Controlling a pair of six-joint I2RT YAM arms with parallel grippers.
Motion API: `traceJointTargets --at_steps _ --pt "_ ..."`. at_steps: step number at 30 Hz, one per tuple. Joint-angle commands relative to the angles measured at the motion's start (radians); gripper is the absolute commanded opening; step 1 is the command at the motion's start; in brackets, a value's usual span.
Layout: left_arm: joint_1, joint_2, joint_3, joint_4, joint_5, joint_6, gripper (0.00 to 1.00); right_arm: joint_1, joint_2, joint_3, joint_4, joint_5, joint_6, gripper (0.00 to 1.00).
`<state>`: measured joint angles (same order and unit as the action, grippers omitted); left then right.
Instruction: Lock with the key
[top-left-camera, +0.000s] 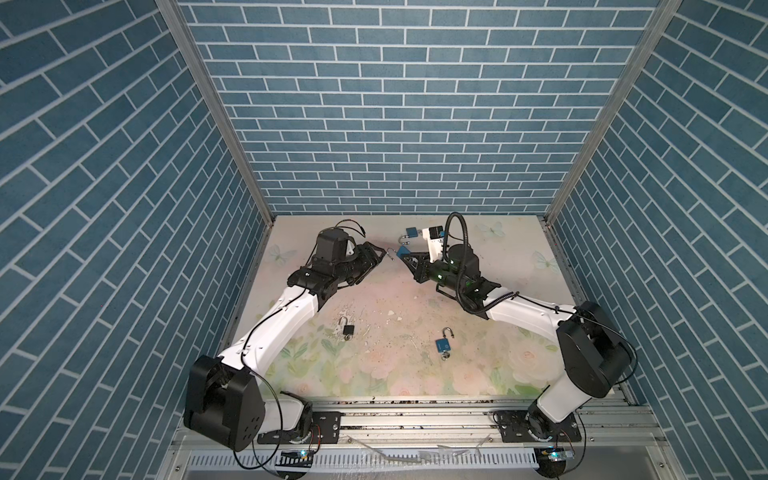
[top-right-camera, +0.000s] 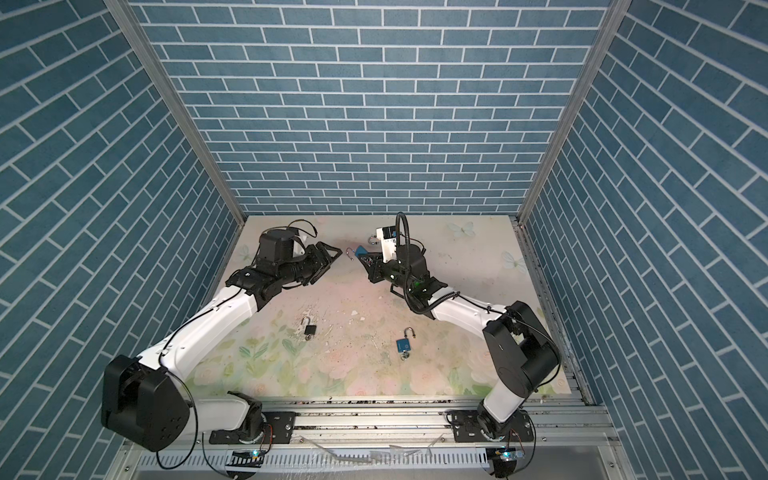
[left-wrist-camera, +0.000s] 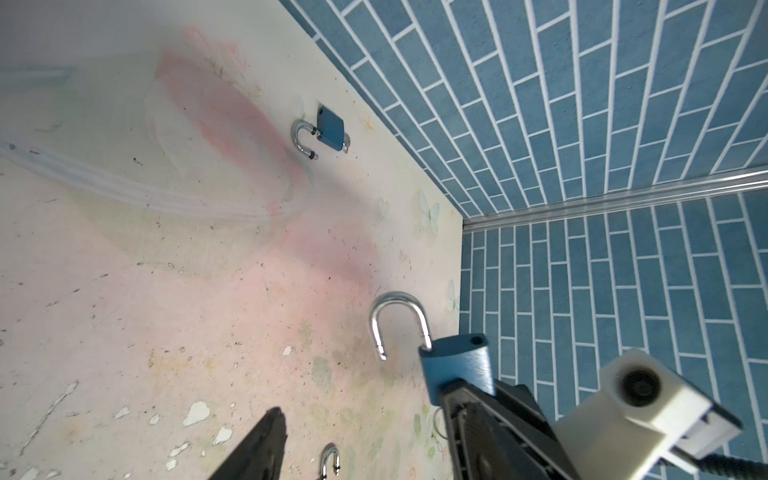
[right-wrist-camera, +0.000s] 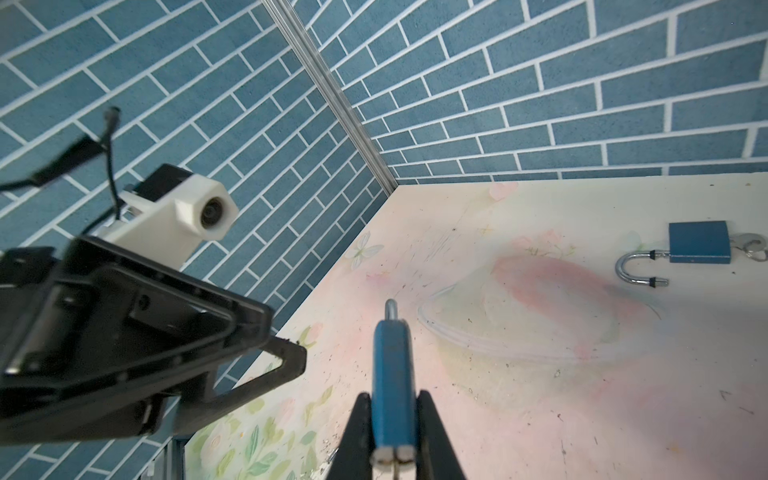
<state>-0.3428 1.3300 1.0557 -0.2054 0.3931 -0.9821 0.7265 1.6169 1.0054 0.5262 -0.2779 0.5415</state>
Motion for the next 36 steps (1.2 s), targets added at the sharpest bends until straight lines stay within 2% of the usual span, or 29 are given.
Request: traceJointTargets --at_steps 1,4,7,12,17,22,25,32,36 --pt "0.038 -0.037 0.001 -0.021 0.115 0.068 0.69 -0.004 -0.057 0.017 -0.048 -0.042 -0.024 0.00" --pt "0.056 -0.056 0.009 -0.056 0.165 0.103 0.69 -0.004 -0.067 0.016 -0.062 -0.094 -0.002 0.00" --pt "0.057 -0.086 0.005 -0.074 0.189 0.128 0.62 -0.009 -0.071 0.000 -0.058 -0.141 0.026 0.00" --pt "0.051 -0.144 -0.077 -0.053 0.200 0.077 0.55 -0.009 -0.103 -0.033 -0.063 -0.174 0.024 0.00" --pt "0.033 -0.192 -0.219 0.118 0.198 -0.056 0.55 -0.034 -0.128 0.001 -0.146 -0.224 -0.005 0.00" --pt "-0.017 -0.188 -0.281 0.266 0.174 -0.113 0.55 -0.042 -0.134 -0.023 -0.150 -0.234 0.018 0.00" --pt "-0.023 -0.164 -0.285 0.325 0.188 -0.113 0.55 -0.042 -0.131 -0.049 -0.096 -0.239 0.060 0.00" --pt "-0.024 -0.097 -0.245 0.287 0.205 -0.099 0.54 -0.042 -0.143 -0.052 -0.086 -0.228 0.069 0.00" --pt "-0.025 -0.082 -0.220 0.233 0.203 -0.052 0.49 -0.042 -0.143 -0.051 -0.068 -0.228 0.080 0.00"
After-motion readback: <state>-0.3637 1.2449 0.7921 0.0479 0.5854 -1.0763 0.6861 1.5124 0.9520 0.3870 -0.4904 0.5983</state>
